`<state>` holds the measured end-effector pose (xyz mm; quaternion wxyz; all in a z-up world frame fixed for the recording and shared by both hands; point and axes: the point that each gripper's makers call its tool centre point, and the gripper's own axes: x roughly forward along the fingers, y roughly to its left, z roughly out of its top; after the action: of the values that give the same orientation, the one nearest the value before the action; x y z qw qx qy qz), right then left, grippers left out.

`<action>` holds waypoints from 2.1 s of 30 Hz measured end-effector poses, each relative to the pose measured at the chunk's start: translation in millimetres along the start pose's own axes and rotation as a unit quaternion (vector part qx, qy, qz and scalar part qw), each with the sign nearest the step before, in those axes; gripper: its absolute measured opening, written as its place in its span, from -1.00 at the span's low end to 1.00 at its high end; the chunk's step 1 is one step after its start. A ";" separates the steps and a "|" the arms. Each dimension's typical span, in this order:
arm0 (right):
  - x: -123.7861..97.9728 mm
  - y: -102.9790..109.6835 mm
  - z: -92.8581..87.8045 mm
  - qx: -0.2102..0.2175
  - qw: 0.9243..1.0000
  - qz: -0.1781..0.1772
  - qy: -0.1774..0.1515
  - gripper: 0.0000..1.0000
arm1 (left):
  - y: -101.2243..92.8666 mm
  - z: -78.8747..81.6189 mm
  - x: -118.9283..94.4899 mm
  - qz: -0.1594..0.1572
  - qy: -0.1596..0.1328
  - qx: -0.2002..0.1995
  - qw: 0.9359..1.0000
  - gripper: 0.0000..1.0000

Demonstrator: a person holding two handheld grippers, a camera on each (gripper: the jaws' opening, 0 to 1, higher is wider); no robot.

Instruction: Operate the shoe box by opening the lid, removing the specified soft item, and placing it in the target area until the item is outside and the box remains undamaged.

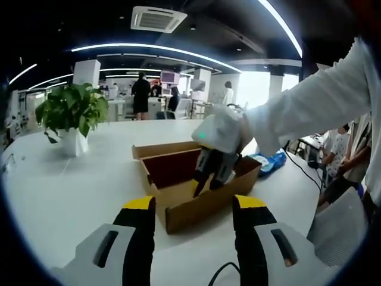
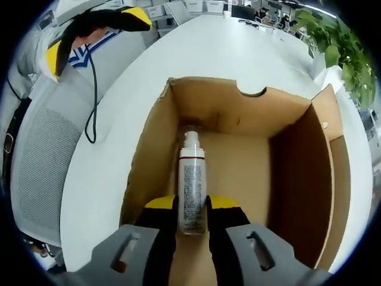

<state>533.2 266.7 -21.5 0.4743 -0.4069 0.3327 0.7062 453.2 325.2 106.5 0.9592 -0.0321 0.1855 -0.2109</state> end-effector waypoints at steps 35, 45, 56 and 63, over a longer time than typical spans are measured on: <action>-1.6 -8.2 -22.6 -0.005 1.000 -0.028 0.010 -0.65 | -4.0 -1.4 0.9 -0.004 -0.001 -0.002 1.000 0.05; -16.5 -11.7 -22.2 -0.004 0.999 -0.044 -0.007 -0.68 | -6.3 1.6 3.6 -0.008 -0.002 0.002 1.000 0.05; -56.3 -10.5 -12.8 0.043 0.993 -0.082 -0.068 -0.68 | -14.1 11.4 5.7 -0.014 -0.009 0.009 1.000 0.04; -75.9 -1.0 -15.9 0.051 0.990 -0.095 -0.086 -0.68 | -21.1 17.0 9.1 -0.022 -0.011 0.016 1.000 0.04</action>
<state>554.9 223.2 38.9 0.5863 -0.3499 0.2855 0.6725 458.9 301.9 122.2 0.9566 -0.0234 0.1711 -0.2345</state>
